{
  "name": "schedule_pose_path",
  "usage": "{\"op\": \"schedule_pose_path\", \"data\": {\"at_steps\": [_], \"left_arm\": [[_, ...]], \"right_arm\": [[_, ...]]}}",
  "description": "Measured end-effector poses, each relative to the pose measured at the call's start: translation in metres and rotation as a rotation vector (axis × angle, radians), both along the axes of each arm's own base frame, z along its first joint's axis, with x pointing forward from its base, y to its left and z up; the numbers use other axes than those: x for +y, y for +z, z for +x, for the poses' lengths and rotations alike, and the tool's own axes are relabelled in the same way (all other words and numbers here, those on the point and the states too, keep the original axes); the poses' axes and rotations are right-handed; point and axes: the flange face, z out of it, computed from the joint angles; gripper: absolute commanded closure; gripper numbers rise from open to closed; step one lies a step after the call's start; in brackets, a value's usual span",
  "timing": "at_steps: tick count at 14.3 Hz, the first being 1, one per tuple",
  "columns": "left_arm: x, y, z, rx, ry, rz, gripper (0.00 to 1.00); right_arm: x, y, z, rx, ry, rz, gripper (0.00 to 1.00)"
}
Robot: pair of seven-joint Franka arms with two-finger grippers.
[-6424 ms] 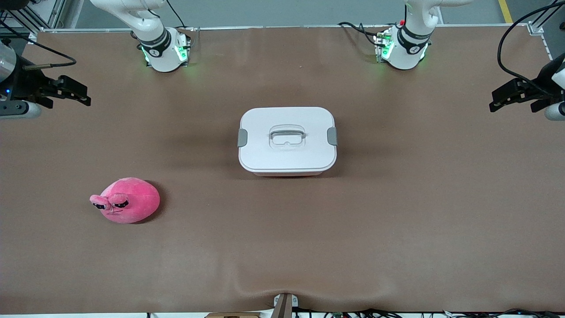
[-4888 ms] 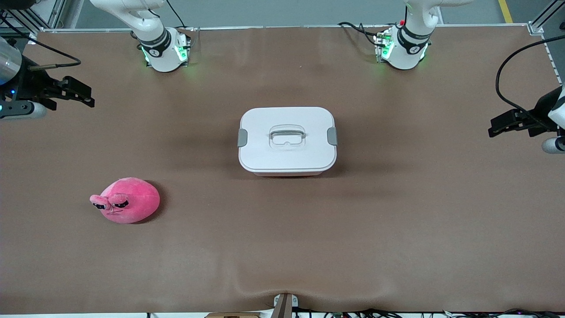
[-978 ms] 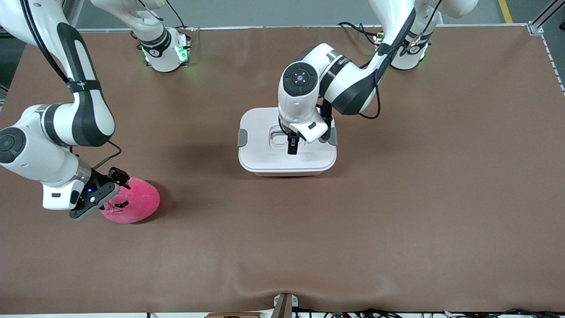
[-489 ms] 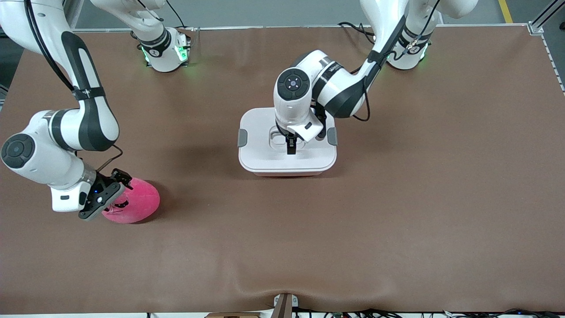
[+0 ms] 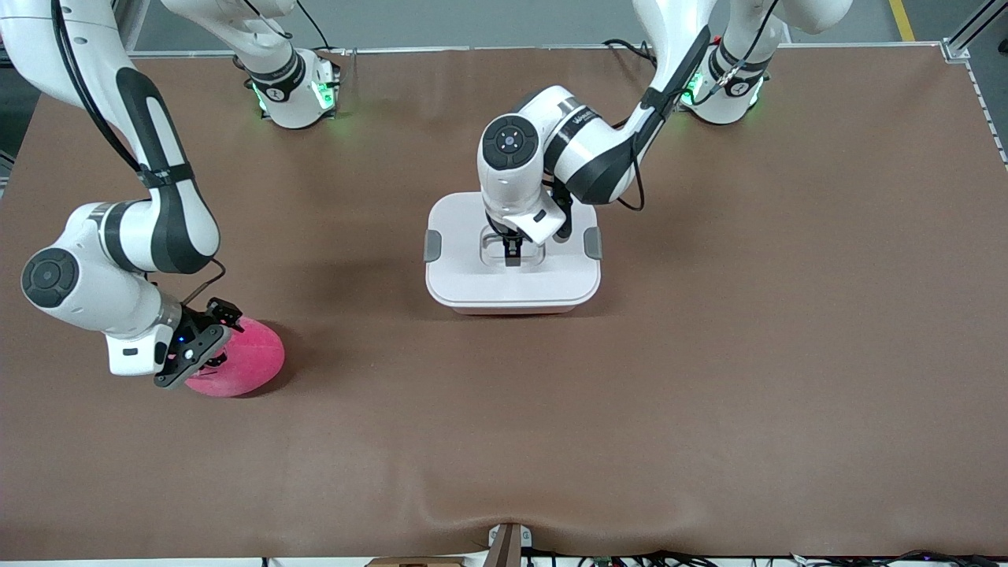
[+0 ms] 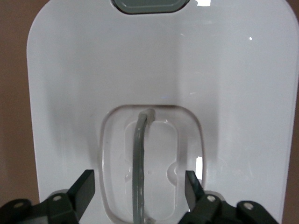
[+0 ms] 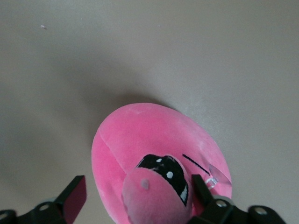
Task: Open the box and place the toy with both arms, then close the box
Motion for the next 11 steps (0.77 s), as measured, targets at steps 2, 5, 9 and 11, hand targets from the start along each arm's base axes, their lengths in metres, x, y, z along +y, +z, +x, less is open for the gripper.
{"op": "schedule_pose_path", "data": {"at_steps": [2,5,9,11], "left_arm": [[0.0,0.001,0.0,-0.004,0.0,-0.001,1.0],[0.001,0.005,0.002,-0.01,0.001,-0.006,1.0],[0.003,0.016,0.004,-0.031,-0.001,-0.009,1.0],[0.004,0.022,0.004,-0.038,-0.002,-0.014,1.0]], "right_arm": [[0.0,0.0,0.0,0.0,0.011,0.0,0.95],[-0.007,0.0,0.0,0.0,0.008,-0.001,1.0],[-0.011,0.006,0.002,-0.014,0.043,-0.002,1.0],[-0.019,0.012,0.005,-0.029,0.084,-0.006,1.0]]}}
